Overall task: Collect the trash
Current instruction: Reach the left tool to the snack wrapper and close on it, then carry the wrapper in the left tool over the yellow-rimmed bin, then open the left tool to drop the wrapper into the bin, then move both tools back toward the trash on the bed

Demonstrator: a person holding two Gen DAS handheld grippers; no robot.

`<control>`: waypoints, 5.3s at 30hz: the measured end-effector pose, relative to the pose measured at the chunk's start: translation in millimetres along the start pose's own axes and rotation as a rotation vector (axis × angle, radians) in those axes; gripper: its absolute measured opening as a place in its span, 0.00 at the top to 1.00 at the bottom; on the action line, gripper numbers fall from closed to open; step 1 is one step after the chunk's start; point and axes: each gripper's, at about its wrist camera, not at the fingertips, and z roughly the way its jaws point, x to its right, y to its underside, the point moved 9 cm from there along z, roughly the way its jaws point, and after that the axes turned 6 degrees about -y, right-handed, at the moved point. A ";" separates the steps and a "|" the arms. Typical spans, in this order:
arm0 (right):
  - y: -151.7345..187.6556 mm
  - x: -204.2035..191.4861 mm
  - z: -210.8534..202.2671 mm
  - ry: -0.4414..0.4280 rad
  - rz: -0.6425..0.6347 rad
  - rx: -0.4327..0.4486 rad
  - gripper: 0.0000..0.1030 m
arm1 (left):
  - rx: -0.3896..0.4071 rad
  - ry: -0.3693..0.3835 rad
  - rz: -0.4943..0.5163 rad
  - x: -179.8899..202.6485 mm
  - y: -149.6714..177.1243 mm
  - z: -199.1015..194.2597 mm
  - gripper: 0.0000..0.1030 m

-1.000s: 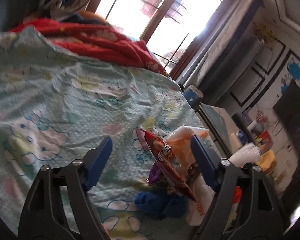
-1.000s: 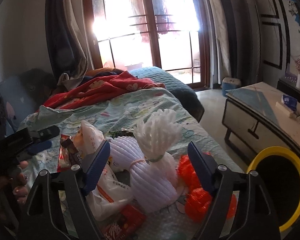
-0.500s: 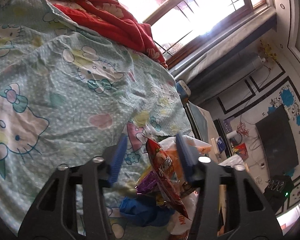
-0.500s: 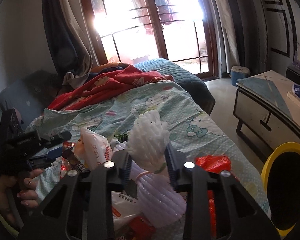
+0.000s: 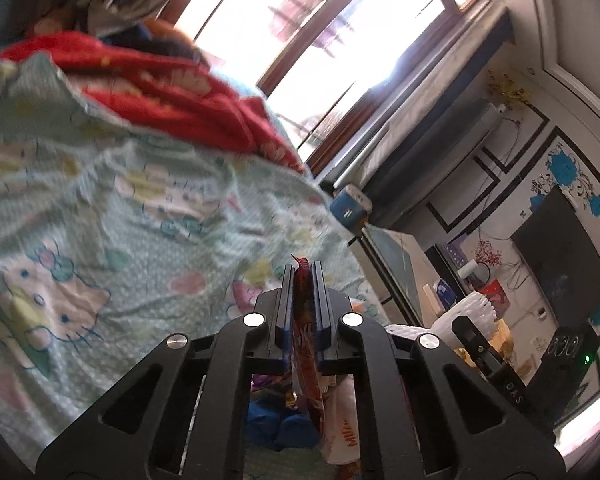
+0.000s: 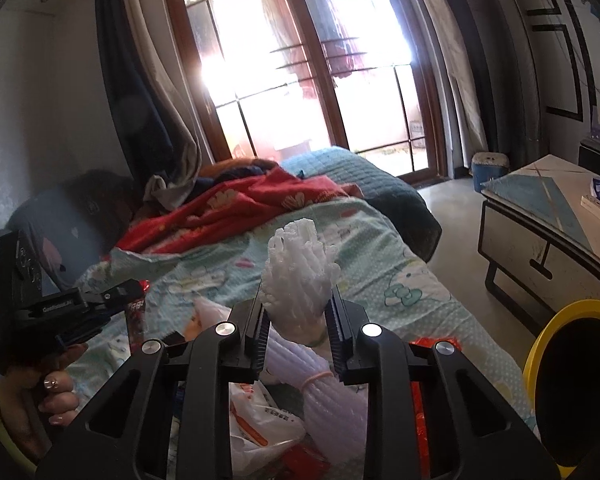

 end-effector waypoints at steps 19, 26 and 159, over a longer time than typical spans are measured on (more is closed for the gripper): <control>-21.2 28.7 -64.6 -0.032 0.120 0.065 0.76 | 0.073 0.114 0.163 98.0 7.9 -22.4 0.96; -19.0 48.3 -87.7 0.008 0.129 0.071 0.76 | 0.028 0.143 0.207 126.6 33.7 -5.1 0.96; 47.4 97.1 -109.0 0.154 0.148 -0.112 0.22 | 0.062 -0.044 0.250 136.6 68.0 30.5 0.10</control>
